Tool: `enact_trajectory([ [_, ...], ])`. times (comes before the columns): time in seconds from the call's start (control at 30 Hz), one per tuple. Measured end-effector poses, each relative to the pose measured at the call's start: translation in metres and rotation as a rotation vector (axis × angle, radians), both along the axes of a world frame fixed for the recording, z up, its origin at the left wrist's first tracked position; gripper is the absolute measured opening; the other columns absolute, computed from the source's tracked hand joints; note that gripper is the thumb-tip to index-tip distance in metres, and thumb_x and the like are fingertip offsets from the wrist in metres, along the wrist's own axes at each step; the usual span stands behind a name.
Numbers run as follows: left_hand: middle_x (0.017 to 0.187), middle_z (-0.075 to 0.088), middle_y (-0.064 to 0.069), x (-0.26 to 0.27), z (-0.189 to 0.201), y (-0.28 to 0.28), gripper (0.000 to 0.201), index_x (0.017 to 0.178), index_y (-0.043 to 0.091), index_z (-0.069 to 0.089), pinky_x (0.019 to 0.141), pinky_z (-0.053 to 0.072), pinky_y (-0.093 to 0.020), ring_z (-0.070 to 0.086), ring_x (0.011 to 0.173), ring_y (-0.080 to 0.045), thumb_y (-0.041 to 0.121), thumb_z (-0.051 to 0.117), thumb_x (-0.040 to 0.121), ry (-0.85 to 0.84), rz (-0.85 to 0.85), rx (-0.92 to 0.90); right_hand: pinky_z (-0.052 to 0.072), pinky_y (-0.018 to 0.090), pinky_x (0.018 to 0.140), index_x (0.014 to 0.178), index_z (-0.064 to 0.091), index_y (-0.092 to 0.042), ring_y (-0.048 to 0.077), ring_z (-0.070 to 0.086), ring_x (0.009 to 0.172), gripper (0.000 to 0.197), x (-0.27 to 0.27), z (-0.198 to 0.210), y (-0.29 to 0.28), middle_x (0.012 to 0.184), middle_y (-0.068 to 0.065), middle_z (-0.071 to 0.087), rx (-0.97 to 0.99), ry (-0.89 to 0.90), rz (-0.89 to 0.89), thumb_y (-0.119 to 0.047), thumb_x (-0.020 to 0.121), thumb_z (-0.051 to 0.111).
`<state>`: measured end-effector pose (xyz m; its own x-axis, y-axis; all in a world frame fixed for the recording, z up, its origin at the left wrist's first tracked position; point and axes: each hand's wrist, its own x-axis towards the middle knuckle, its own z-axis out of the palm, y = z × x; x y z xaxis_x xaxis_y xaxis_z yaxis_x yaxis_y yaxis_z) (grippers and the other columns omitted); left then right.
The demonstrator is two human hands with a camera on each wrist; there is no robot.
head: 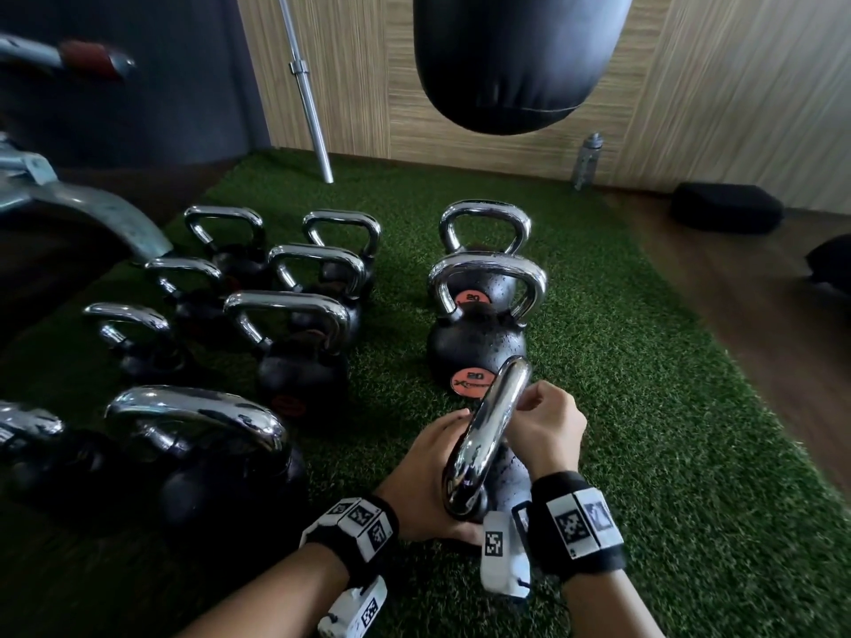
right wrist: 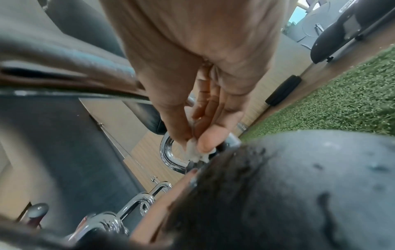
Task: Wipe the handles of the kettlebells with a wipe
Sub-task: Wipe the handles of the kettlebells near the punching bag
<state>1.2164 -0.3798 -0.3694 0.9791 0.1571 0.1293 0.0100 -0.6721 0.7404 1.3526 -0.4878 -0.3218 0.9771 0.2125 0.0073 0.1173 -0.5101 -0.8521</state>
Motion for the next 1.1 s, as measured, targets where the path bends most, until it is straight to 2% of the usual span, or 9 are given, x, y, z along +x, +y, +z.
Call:
enact_trajectory([
  [0.13,0.158,0.009,0.028,0.002,0.003,0.005,0.136,0.158,0.031,0.012,0.127,0.021,-0.041,0.008,0.155,-0.009,0.053,0.097,0.053,0.136,-0.056,0.062,0.062,0.032,0.068,0.091,0.063,-0.018,0.017,0.069,0.072,0.029,0.002,0.014,-0.025,0.084,0.003,0.072,0.012,0.058,0.13,-0.006,0.075,0.084],
  [0.27,0.167,0.0,0.024,-0.008,0.029,0.013,0.145,0.157,0.045,-0.011,0.127,0.019,-0.045,0.005,0.155,-0.001,0.062,0.093,0.056,0.147,-0.113,-0.043,0.046,0.008,0.063,0.119,0.067,-0.036,0.002,0.065,0.074,0.042,0.009,0.044,-0.048,0.085,-0.013,0.067,-0.004,-0.367,0.219,-0.024,0.083,0.084],
  [0.37,0.165,0.014,0.026,-0.017,0.059,0.005,0.128,0.159,0.042,0.008,0.125,0.024,-0.035,0.018,0.152,0.002,0.06,0.09,0.063,-0.021,-0.06,-0.048,0.05,0.004,0.069,0.125,0.073,-0.021,0.0,0.061,0.077,0.046,0.013,0.056,-0.05,0.092,-0.007,0.062,-0.007,-0.601,0.325,0.0,0.085,0.077],
  [0.47,0.152,0.034,0.029,-0.019,0.08,-0.017,0.098,0.155,0.041,0.024,0.116,0.036,-0.023,0.037,0.139,0.006,0.058,0.077,0.074,-0.132,0.111,0.232,0.056,0.015,0.086,0.122,0.075,-0.017,0.008,0.066,0.091,0.045,0.021,0.052,-0.041,0.115,0.0,0.066,-0.102,-0.705,0.506,0.008,0.085,0.069],
  [0.57,0.119,0.054,0.022,-0.018,0.09,-0.036,0.079,0.148,0.042,0.032,0.096,0.044,-0.015,0.048,0.117,-0.001,0.032,0.066,0.078,-0.211,0.217,0.382,0.05,0.024,0.105,0.119,0.078,-0.019,0.017,0.065,0.116,0.044,0.03,0.056,-0.031,0.133,0.001,0.068,-0.247,-0.714,0.666,0.002,0.083,0.065],
  [0.67,0.096,0.048,0.025,-0.013,0.102,-0.038,0.076,0.139,0.044,0.041,0.083,0.042,-0.006,0.053,0.1,-0.001,0.013,0.062,0.072,-0.203,0.196,0.316,0.056,0.042,0.102,0.116,0.078,-0.017,0.022,0.069,0.113,0.037,0.039,0.064,-0.024,0.121,0.003,0.075,-0.314,-0.704,0.759,-0.003,0.083,0.07],
  [0.8,0.098,0.049,0.041,-0.01,0.109,-0.03,0.082,0.137,0.054,0.037,0.076,0.032,0.006,0.051,0.108,0.005,0.018,0.068,0.07,-0.11,0.139,0.28,0.058,0.033,0.099,0.118,0.076,-0.016,0.013,0.071,0.107,0.039,0.036,0.072,-0.028,0.119,0.001,0.075,-0.34,-0.656,0.781,0.004,0.085,0.071],
  [0.93,0.121,0.067,0.018,-0.008,0.121,-0.005,0.095,0.144,0.058,0.024,0.092,0.053,-0.024,0.061,0.115,-0.007,0.031,0.076,0.069,0.065,0.054,0.393,0.058,0.03,0.096,0.116,0.077,-0.017,0.015,0.072,0.1,0.035,0.033,0.071,-0.04,0.114,0.002,0.077,-0.331,-0.636,0.734,-0.002,0.084,0.077],
  [1.1,0.136,0.063,0.02,0.006,0.145,0.029,0.105,0.144,0.072,0.014,0.094,0.054,-0.032,0.063,0.118,-0.008,0.05,0.084,0.068,0.285,-0.079,0.54,0.046,0.016,0.092,0.126,0.072,-0.017,0.015,0.067,0.106,0.048,0.025,0.072,-0.059,0.118,0.001,0.072,-0.446,-0.546,0.679,-0.001,0.081,0.072],
])
